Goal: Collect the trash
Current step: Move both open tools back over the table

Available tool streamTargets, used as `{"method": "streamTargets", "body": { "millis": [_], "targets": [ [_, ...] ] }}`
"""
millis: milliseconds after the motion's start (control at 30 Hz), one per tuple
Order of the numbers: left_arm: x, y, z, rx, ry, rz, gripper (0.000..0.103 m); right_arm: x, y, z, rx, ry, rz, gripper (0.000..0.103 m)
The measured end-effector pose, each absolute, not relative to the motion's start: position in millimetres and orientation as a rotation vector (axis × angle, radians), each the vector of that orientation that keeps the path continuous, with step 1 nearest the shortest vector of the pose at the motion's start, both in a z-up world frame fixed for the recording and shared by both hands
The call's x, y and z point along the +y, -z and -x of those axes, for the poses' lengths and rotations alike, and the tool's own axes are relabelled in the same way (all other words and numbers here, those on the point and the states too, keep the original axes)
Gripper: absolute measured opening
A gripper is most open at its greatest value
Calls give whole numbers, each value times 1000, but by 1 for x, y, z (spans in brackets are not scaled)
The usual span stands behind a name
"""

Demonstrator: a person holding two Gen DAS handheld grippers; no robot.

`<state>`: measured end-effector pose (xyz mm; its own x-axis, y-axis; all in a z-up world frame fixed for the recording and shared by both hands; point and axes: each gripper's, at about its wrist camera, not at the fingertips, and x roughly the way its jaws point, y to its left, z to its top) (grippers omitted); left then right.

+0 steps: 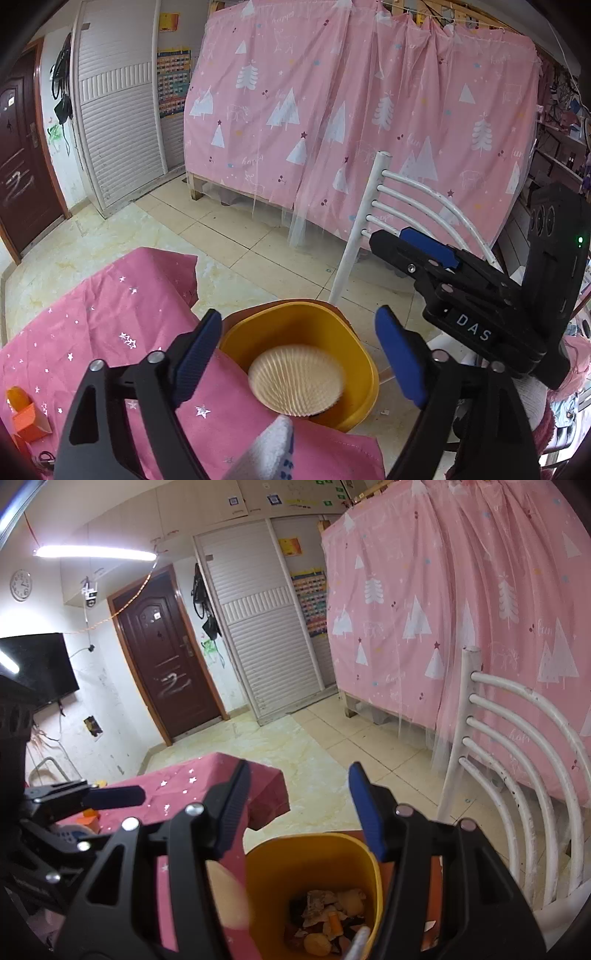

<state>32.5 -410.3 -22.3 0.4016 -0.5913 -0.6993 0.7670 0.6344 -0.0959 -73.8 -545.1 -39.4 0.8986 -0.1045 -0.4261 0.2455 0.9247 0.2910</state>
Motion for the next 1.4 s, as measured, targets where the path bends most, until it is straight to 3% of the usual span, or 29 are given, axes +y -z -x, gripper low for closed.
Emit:
{"method": "streamTargets", "body": {
  "millis": [267,467,1067,1400],
  "targets": [
    [-393,22,-38,775,843,-239,79,-533,43,67,437,157,-342,54],
    [-368,15,-42,764,823,-205,79,-510,43,58,462,103,-318,61],
    [-243,-10,-66,699,644,-113,81,-394,38,0,560,-87,-191,65],
    [-157,-5,-89,704,485,-72,81,-337,38,-30,605,-178,-123,71]
  ]
}}
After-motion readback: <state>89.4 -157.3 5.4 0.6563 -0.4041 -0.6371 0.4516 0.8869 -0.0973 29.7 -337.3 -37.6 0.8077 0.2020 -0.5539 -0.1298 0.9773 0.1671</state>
